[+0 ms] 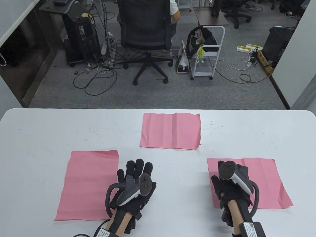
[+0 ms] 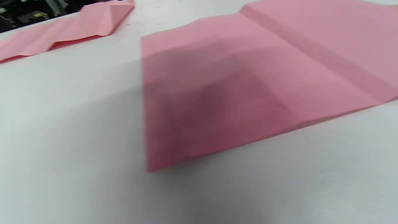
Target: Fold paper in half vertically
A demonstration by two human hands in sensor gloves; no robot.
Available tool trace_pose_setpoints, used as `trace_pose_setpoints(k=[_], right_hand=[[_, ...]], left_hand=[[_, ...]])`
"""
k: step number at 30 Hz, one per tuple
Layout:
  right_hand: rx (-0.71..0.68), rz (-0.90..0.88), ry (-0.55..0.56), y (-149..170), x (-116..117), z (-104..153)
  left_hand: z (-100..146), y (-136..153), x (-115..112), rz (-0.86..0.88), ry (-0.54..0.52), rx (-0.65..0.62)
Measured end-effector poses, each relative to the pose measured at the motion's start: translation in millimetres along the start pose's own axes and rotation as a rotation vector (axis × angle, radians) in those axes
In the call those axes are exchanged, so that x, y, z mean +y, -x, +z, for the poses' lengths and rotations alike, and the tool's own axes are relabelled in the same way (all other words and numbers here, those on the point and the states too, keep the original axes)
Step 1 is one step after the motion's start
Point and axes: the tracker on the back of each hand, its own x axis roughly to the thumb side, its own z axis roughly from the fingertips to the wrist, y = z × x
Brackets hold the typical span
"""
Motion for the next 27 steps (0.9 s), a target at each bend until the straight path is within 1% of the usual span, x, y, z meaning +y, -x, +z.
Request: trace_pose_setpoints(k=[3, 6, 12, 16, 19, 27], right_hand=[[0.054, -0.045, -0.034, 32, 3, -9], [0.091, -0.058, -0.061, 51, 10, -16], [0.129, -0.096, -0.128, 77, 27, -30], [0.147, -0.087, -0.152, 86, 36, -34], [0.129, -0.112, -0.158, 90, 39, -34], [0.127, -0.127, -0.162, 88, 41, -33]], left_hand=[[0, 0, 0, -0.003, 0.003, -0.001], [0, 0, 0, -0.004, 0.003, -0.002], [0, 1, -1, -0.005, 0.011, 0.003], [-1, 1, -2, -0.011, 0.02, 0.007], [-1, 1, -2, -0.016, 0.023, 0.009], [-2, 1, -2, -0.013, 0.025, 0.01]])
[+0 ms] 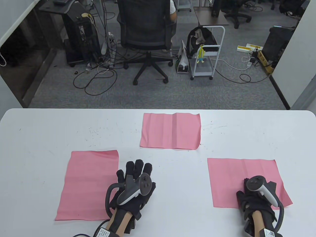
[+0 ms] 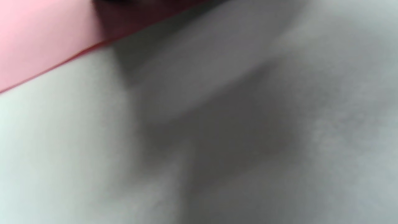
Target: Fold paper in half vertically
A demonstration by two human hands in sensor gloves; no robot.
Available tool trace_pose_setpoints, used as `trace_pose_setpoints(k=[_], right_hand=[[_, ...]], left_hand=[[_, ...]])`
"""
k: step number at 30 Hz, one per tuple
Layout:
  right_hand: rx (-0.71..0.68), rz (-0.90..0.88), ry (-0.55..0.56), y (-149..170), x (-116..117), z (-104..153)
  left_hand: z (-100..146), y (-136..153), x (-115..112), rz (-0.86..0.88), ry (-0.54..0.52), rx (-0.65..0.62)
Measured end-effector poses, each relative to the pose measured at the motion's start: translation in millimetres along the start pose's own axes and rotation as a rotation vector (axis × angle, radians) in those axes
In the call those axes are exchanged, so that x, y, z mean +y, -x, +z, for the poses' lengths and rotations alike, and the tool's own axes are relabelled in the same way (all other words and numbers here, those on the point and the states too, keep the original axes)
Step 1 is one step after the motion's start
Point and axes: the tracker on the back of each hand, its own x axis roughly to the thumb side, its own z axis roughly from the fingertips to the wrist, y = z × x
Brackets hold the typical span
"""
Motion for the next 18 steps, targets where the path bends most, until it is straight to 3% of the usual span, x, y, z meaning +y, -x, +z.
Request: trace_pose_setpoints(k=[8, 18], right_hand=[[-0.015, 0.044, -0.013, -26, 14, 8], [-0.093, 0.149, -0.029, -91, 51, 30]], left_hand=[[0, 0, 0, 0.008, 0.008, -0.004], [0, 1, 1, 0.033, 0.01, -0.025]])
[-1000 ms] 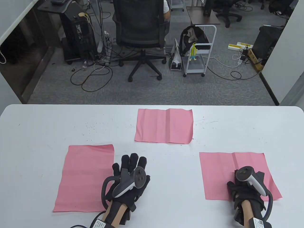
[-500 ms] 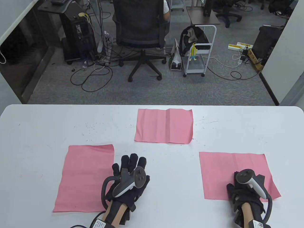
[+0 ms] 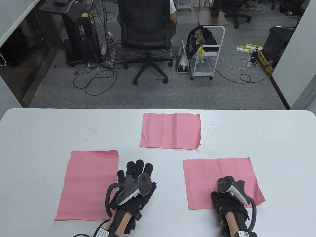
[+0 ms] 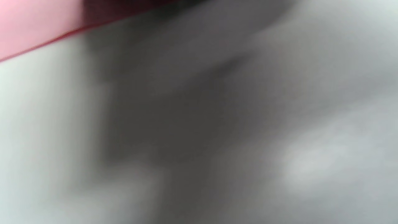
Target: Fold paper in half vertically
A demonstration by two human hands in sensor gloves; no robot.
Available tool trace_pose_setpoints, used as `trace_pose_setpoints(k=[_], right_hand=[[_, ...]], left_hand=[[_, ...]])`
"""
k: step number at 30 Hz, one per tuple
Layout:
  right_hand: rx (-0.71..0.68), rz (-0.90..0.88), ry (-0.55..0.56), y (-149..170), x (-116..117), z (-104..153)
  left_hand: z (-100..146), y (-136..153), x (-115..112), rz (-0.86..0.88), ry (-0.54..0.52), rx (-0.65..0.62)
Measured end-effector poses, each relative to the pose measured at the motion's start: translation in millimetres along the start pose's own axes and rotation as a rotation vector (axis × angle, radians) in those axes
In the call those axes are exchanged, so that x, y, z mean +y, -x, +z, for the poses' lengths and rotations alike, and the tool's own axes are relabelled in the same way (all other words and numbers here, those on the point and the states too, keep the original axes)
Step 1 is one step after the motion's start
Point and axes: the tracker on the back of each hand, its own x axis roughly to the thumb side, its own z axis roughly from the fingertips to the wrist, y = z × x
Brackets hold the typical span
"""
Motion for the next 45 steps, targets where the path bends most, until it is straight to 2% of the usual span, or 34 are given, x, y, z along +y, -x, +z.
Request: trace_pose_setpoints(k=[22, 31, 45], right_hand=[[-0.034, 0.191, 0.011, -156, 59, 36], [-0.035, 0.236, 0.048, -161, 64, 38], [-0.041, 0.253, 0.066, -161, 64, 38]], left_hand=[[-3, 1, -5, 0.002, 0.047, -0.002], [-11, -4, -18, -0.018, 0.106, -0.009], [-33, -8, -68, -0.073, 0.317, -0.007]])
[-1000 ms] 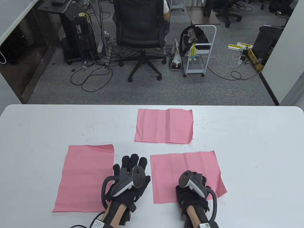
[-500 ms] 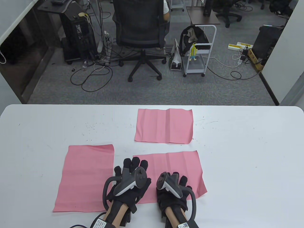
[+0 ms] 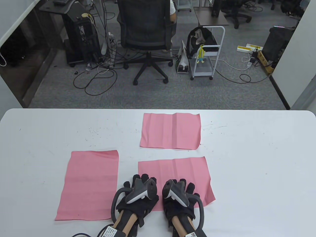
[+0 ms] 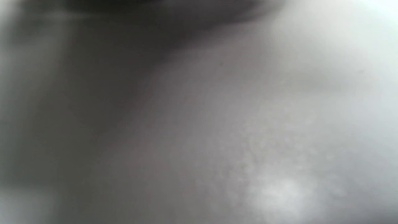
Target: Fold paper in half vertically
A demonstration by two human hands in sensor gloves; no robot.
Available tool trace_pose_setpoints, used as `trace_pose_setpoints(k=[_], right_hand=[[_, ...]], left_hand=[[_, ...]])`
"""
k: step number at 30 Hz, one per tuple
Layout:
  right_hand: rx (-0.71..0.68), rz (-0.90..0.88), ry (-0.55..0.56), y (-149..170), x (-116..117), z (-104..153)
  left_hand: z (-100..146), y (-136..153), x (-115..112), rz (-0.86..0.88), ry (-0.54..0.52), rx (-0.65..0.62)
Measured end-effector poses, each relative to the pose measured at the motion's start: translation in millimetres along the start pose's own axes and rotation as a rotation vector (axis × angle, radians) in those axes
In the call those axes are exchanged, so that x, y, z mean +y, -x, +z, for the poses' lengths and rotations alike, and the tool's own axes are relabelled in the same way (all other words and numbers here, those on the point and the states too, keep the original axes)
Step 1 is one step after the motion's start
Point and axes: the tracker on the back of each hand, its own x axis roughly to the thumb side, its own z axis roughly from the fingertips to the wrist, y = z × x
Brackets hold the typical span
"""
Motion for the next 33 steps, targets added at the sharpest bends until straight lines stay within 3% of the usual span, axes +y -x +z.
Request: trace_pose_setpoints(k=[4, 11, 13, 18, 21, 24, 28, 33], right_hand=[[0.0, 0.005, 0.002, 0, 0, 0], [-0.016, -0.009, 0.027, 3, -6, 1], [-0.042, -0.029, 0.022, 9, -17, 4], [-0.02, -0.105, 0.164, 46, -73, 7], [0.025, -0.212, 0.17, 76, -102, -10], [0.076, -0.29, 0.142, 102, -116, -36], [0.095, -0.34, 0.057, 122, -110, -75], [0.116, -0.369, -0.013, 129, -93, -103]], left_hand=[[-5, 4, -8, -0.005, 0.04, -0.002], [-5, 2, -11, -0.028, 0.022, -0.004], [-5, 2, -11, -0.024, 0.026, -0.006], [-5, 2, -11, -0.024, 0.034, -0.008], [-5, 2, -11, -0.025, 0.032, -0.009], [-5, 2, -11, -0.024, 0.035, -0.009], [-5, 2, -11, -0.024, 0.039, -0.011], [-5, 2, -11, -0.023, 0.043, -0.013]])
